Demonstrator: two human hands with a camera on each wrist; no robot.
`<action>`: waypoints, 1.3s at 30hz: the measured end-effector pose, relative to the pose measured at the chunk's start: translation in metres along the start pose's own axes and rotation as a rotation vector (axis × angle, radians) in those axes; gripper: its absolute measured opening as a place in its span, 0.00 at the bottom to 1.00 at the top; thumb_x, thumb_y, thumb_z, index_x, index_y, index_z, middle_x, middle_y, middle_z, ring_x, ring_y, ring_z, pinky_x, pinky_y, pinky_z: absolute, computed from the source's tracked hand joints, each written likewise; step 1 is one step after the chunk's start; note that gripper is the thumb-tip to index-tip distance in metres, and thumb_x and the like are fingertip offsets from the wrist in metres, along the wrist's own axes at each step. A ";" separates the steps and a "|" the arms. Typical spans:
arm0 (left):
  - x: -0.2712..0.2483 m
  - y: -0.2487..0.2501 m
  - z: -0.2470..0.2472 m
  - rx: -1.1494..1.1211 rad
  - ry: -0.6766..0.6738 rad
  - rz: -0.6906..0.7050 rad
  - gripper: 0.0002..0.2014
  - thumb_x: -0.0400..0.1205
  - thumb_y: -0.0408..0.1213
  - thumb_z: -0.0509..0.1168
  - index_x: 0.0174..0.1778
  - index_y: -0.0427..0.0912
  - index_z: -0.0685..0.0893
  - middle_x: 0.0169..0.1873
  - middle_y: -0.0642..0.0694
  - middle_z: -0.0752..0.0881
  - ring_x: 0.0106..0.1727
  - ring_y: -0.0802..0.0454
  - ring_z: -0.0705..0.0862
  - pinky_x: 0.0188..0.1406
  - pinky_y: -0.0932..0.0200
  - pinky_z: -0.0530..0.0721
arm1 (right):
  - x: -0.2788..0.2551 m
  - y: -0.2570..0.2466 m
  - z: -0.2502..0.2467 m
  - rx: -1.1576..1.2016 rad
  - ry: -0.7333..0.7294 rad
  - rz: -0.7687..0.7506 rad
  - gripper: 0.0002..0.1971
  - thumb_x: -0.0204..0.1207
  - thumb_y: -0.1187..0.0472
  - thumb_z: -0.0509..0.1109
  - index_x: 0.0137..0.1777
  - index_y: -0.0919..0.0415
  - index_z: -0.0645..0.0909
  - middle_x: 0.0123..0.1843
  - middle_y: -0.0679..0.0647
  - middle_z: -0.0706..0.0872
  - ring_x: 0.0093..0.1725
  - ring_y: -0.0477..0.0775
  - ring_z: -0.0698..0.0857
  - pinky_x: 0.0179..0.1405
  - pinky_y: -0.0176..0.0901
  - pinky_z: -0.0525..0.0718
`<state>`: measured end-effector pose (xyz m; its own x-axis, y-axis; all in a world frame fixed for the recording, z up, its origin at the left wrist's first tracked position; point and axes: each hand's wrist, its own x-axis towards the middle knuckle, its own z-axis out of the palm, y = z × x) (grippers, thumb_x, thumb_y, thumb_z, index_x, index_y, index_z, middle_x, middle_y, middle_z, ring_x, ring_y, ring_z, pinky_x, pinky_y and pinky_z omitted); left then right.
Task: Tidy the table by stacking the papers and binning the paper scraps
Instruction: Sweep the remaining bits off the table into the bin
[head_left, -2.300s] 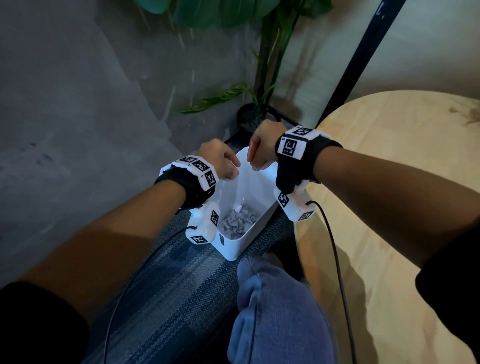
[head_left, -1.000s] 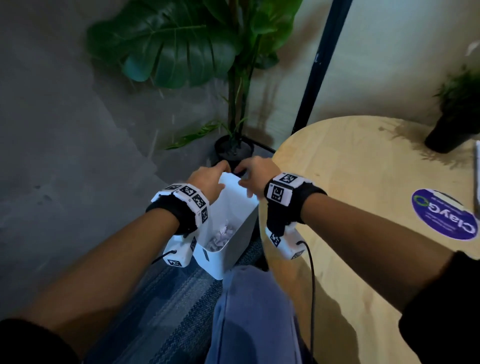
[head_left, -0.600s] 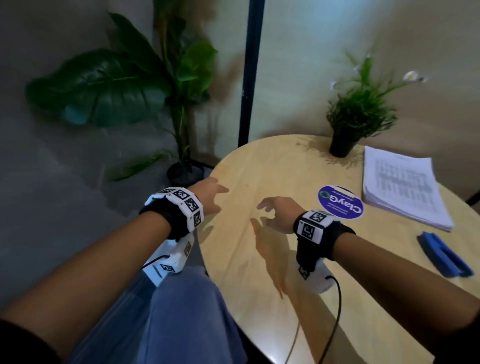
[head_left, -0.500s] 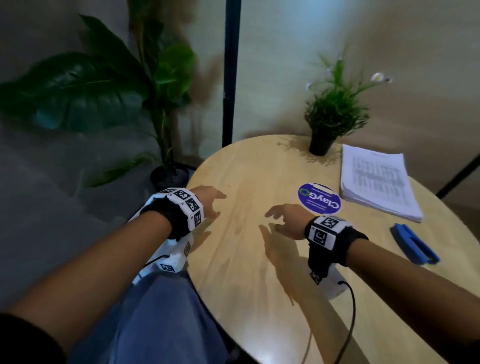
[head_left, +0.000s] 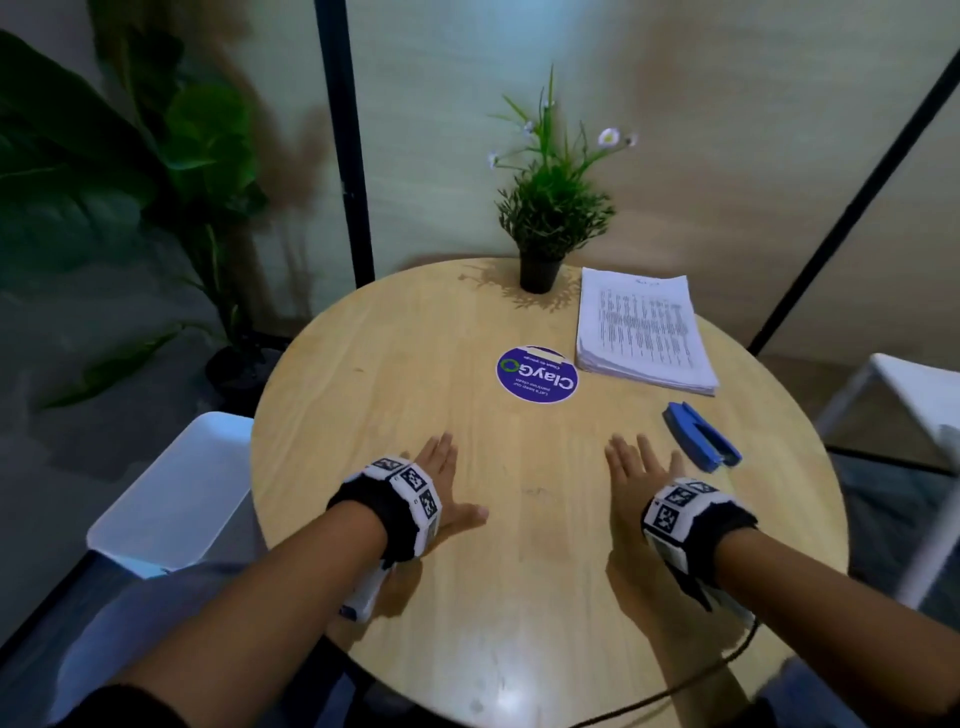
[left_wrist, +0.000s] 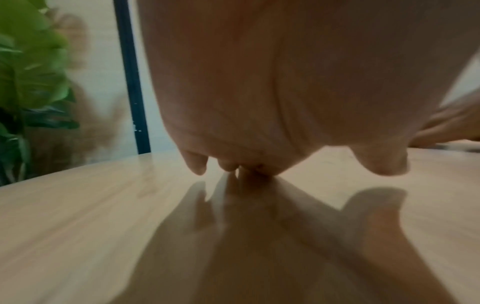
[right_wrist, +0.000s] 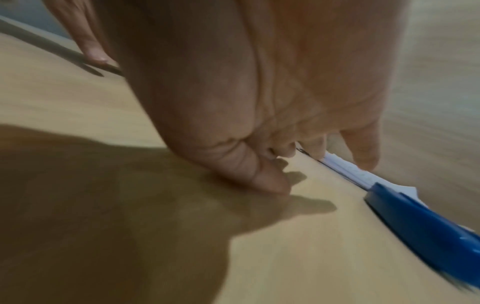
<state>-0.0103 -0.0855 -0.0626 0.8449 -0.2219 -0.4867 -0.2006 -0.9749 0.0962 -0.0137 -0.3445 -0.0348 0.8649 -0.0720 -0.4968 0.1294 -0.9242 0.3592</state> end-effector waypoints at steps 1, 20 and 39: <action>-0.001 0.006 0.003 0.006 0.009 0.004 0.53 0.76 0.70 0.54 0.82 0.36 0.37 0.83 0.44 0.33 0.85 0.48 0.36 0.82 0.40 0.43 | 0.000 -0.006 0.001 -0.025 0.018 -0.014 0.36 0.84 0.54 0.53 0.83 0.59 0.34 0.85 0.54 0.32 0.84 0.63 0.36 0.80 0.71 0.46; -0.025 0.046 -0.015 0.063 0.025 0.107 0.37 0.81 0.60 0.54 0.83 0.56 0.45 0.83 0.47 0.34 0.84 0.39 0.36 0.81 0.34 0.51 | -0.030 -0.031 0.003 0.379 0.484 -0.312 0.20 0.82 0.46 0.56 0.73 0.47 0.69 0.77 0.54 0.69 0.73 0.58 0.72 0.68 0.54 0.76; -0.033 0.040 -0.029 0.124 -0.014 0.178 0.42 0.78 0.58 0.62 0.82 0.59 0.45 0.83 0.47 0.34 0.85 0.40 0.39 0.81 0.34 0.49 | -0.035 -0.030 -0.016 0.548 0.403 -0.458 0.17 0.80 0.52 0.63 0.67 0.51 0.81 0.59 0.54 0.84 0.58 0.53 0.82 0.58 0.41 0.79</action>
<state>-0.0316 -0.1177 -0.0171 0.7839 -0.3892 -0.4838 -0.4060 -0.9108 0.0750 -0.0403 -0.3081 -0.0160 0.9052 0.4007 -0.1413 0.3469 -0.8890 -0.2989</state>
